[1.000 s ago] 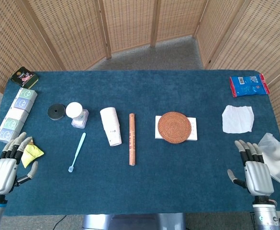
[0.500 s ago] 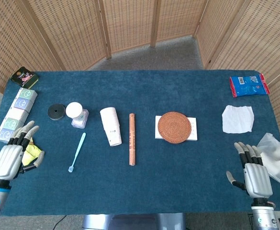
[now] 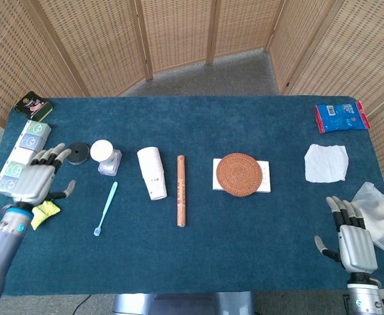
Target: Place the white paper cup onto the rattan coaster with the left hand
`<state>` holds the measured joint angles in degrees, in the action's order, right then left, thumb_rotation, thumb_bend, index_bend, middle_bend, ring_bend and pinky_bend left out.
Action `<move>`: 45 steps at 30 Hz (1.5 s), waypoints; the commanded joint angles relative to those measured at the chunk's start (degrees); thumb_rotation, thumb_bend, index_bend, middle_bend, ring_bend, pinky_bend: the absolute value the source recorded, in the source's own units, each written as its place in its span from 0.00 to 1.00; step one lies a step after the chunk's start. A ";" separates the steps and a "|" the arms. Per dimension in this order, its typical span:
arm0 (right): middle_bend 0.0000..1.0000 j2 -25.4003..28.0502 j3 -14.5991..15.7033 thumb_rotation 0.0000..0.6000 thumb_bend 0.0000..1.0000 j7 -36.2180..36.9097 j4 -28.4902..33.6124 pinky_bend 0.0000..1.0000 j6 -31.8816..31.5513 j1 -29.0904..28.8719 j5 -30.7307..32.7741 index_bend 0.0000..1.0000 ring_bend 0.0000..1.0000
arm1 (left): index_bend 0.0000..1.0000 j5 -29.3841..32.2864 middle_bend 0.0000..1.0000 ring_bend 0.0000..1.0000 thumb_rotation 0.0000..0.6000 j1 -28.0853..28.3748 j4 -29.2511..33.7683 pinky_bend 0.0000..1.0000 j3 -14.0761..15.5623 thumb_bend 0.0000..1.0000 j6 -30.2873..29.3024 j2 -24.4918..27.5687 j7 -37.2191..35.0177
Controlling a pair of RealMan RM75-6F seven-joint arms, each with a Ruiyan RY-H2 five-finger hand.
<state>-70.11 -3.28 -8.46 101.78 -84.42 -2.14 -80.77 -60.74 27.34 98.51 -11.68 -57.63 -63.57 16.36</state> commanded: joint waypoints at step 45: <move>0.00 1.00 -0.52 1.00 0.35 4.22 -1.95 0.00 0.97 0.85 2.55 0.03 0.00 | 0.09 4.39 0.00 0.07 0.84 15.89 -29.38 0.38 -1.96 0.40 14.93 -19.10 -13.26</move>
<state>-69.13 -3.80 -4.26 99.85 -83.45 -1.31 -78.22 -55.77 43.23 69.56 -13.53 -42.25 -82.21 3.78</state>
